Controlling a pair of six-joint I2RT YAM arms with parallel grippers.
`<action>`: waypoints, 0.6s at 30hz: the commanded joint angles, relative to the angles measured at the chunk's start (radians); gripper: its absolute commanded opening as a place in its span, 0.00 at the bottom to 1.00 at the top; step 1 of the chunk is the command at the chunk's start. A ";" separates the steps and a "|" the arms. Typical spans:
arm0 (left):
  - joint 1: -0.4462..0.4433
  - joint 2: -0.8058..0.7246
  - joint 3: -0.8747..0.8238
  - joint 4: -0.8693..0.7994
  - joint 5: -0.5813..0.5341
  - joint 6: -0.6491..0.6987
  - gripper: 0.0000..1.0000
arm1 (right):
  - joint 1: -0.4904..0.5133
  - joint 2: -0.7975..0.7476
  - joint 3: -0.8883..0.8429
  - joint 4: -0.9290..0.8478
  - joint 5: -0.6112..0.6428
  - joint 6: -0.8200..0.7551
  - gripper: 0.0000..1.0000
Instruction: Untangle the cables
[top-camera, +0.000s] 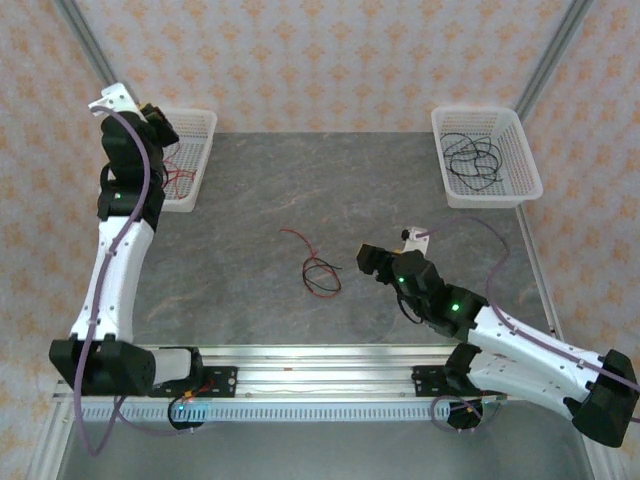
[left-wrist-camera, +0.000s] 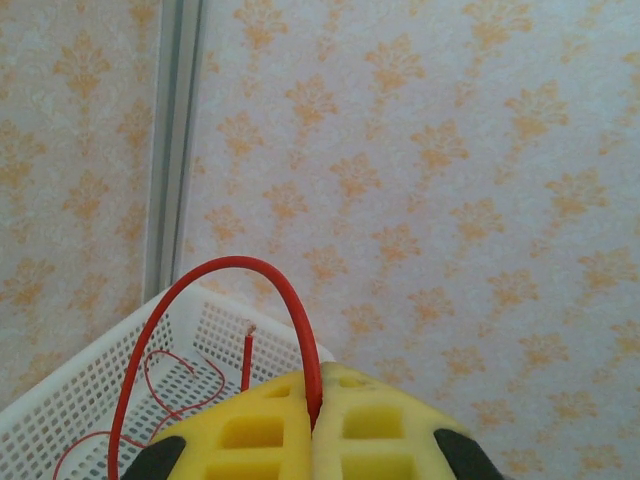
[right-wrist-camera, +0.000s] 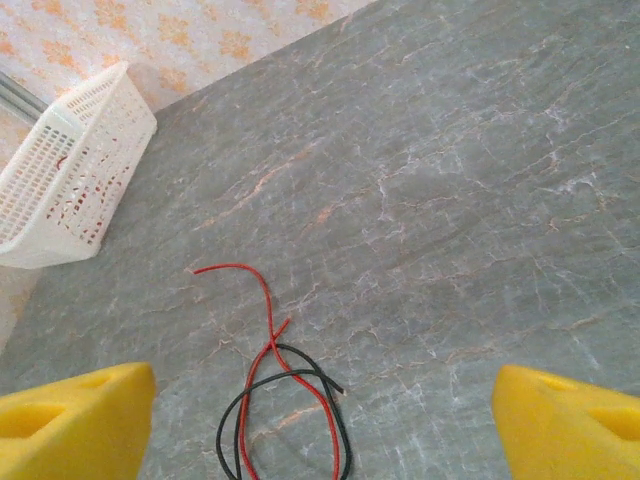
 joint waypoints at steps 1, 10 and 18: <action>0.056 0.075 0.053 0.086 0.097 -0.019 0.00 | -0.002 -0.012 -0.004 -0.051 0.031 0.007 0.87; 0.174 0.369 0.142 0.184 0.181 -0.046 0.00 | -0.001 -0.012 -0.007 -0.060 0.026 0.028 0.86; 0.195 0.625 0.241 0.074 0.147 -0.083 0.00 | -0.002 0.022 -0.004 -0.057 0.029 0.041 0.86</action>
